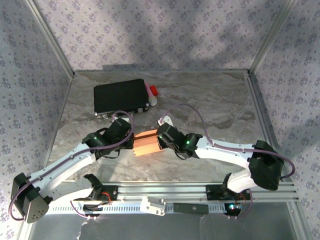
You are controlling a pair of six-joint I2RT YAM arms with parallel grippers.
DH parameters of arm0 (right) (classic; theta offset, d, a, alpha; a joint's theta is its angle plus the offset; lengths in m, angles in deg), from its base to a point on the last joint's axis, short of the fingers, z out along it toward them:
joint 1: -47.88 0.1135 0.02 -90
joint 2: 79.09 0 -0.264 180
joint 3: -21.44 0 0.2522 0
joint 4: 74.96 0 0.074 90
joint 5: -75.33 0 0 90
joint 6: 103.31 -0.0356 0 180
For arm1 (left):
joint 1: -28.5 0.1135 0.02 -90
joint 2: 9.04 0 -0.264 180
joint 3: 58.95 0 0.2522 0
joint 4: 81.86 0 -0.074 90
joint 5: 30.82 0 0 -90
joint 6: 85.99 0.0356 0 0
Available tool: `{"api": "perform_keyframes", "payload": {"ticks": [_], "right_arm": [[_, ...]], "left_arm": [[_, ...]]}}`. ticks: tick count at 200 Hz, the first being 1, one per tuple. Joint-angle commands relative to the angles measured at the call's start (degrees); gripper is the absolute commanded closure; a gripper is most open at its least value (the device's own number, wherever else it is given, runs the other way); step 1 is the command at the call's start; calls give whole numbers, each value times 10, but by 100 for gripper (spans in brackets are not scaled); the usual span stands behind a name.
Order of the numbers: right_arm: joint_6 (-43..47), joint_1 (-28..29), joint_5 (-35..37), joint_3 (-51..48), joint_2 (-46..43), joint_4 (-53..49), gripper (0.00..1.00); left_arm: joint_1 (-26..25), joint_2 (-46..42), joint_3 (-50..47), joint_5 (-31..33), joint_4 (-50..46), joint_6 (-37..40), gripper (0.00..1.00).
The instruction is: Fold the paper box
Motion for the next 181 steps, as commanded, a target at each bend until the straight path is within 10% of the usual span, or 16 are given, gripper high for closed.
{"api": "perform_keyframes", "payload": {"ticks": [1,181], "right_arm": [[-15,16,2,0,-2,25,100],[-32,59,48,-31,-9,-13,100]], "left_arm": [[-6,-12,2,-30,39,-7,100],[-74,-2,-9,38,41,-15,100]]}}
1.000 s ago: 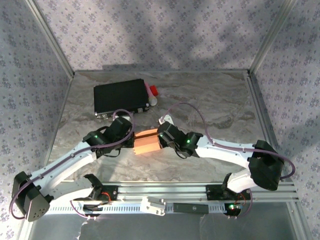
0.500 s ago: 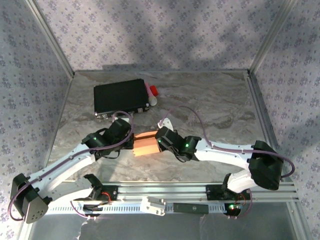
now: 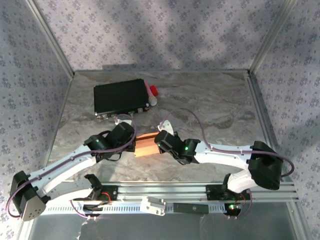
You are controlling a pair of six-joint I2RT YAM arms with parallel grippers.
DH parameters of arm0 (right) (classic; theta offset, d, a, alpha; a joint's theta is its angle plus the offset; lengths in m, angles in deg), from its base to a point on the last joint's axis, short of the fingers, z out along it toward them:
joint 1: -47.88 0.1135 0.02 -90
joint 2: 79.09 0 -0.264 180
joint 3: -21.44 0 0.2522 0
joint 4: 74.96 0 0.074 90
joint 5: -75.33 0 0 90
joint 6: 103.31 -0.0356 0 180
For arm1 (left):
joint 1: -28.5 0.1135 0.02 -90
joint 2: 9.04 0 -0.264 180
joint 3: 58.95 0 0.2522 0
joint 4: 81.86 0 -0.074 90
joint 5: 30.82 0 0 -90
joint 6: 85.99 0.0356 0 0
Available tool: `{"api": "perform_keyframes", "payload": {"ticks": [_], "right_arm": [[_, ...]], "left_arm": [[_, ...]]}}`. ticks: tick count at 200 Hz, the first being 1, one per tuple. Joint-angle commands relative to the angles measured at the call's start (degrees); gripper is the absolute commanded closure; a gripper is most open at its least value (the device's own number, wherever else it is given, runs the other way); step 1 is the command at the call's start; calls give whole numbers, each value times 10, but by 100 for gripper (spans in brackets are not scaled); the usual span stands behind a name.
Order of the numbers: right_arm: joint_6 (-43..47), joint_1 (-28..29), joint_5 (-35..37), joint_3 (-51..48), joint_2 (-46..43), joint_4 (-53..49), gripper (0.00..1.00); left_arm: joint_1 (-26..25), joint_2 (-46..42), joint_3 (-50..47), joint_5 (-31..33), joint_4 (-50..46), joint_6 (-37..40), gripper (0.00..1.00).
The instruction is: Fold the paper box
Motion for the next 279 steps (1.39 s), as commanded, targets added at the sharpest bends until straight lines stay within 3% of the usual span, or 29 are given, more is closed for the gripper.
{"api": "perform_keyframes", "payload": {"ticks": [1,72,103,196,279], "right_arm": [[-17,16,-27,-5,-9,-21,100],[-28,21,-42,9,-37,-53,100],[-26,20,-58,9,-61,-57,89],[-31,5,-96,12,-79,-68,82],[-40,4,-87,-13,-88,-91,84]], "left_arm": [[-20,0,-2,-9,40,-8,100],[-38,-5,-1,13,33,-11,100],[-42,0,-1,16,35,-8,100],[-55,15,12,27,30,1,100],[-74,17,14,56,22,-5,100]]}}
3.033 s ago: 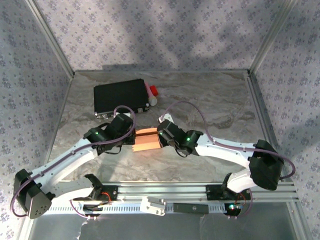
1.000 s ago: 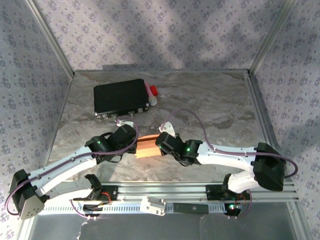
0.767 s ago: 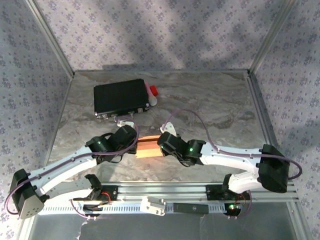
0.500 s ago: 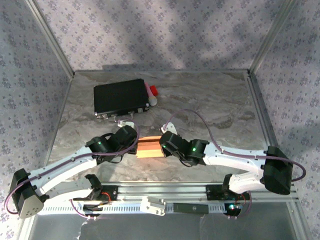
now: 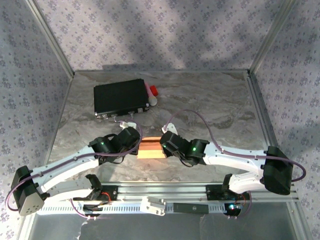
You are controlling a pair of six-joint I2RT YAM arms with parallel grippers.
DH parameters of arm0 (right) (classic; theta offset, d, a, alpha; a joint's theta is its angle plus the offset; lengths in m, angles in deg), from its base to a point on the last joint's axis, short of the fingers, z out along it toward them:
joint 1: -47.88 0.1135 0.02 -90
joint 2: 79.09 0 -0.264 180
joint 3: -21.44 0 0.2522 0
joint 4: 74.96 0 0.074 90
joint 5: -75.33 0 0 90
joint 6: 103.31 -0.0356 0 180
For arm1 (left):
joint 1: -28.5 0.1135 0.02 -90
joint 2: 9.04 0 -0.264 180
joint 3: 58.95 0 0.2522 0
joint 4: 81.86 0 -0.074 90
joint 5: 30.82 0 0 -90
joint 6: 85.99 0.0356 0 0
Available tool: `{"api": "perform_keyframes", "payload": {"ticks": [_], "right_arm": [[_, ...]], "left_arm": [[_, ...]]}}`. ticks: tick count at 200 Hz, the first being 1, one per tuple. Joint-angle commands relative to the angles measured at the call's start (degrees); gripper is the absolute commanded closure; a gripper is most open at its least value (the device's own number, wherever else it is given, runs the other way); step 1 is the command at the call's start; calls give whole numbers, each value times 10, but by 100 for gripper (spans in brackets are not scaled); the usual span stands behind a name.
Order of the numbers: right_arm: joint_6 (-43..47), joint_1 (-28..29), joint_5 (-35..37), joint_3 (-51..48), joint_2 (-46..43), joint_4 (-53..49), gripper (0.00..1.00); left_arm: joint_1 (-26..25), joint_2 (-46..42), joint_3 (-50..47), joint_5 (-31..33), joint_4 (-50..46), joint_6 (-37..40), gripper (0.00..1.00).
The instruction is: Fold the paper box
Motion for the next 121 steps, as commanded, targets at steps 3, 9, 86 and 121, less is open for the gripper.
{"api": "perform_keyframes", "payload": {"ticks": [3,9,86,121], "right_arm": [[-11,2,-11,-11,-18,2,84],[-11,2,-11,-13,-19,2,84],[-14,9,14,-7,-5,-19,90],[-20,14,21,-5,2,-26,94]], "left_arm": [[-11,2,14,-4,15,-2,100],[-12,2,14,-4,15,-3,100],[-30,5,7,4,24,-3,100],[-41,4,8,23,20,-9,100]]}}
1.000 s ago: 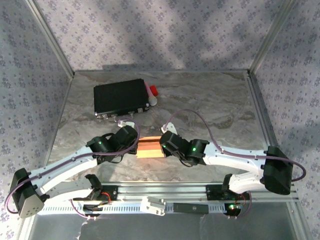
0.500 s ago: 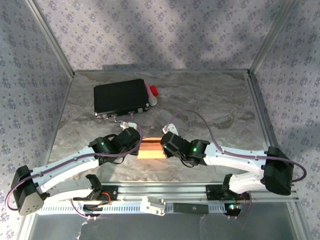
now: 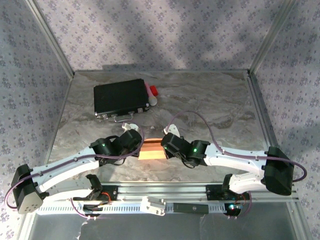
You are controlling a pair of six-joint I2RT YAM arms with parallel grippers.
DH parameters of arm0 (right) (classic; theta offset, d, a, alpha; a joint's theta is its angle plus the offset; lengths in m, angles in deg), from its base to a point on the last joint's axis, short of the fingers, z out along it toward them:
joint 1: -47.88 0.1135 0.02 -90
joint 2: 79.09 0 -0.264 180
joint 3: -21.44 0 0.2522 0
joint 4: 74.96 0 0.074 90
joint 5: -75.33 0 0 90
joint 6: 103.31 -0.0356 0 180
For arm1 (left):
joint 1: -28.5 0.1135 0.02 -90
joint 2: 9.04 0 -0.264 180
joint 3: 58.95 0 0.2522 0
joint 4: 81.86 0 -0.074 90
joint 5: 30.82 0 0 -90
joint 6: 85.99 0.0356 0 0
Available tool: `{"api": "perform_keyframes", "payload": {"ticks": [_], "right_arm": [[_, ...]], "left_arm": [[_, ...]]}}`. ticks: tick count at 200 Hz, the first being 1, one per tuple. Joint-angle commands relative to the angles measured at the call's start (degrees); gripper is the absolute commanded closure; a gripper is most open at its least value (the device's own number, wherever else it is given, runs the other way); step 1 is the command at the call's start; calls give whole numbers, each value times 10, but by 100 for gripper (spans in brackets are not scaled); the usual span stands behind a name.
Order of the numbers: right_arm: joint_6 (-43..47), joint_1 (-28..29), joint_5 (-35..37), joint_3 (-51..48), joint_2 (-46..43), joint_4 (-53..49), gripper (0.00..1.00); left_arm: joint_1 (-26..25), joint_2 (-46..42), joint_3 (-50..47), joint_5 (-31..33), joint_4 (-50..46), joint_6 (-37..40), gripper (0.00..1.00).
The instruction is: Fold the paper box
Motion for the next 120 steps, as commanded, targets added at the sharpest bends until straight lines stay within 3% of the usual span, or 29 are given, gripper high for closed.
{"api": "perform_keyframes", "payload": {"ticks": [1,54,120], "right_arm": [[-9,10,2,6,8,-9,95],[-49,20,15,12,12,-25,99],[-89,44,55,34,47,-54,98]], "left_arm": [[-11,3,8,8,18,-8,100],[-15,1,9,10,14,-25,100],[-17,-12,-12,4,22,-40,100]]}}
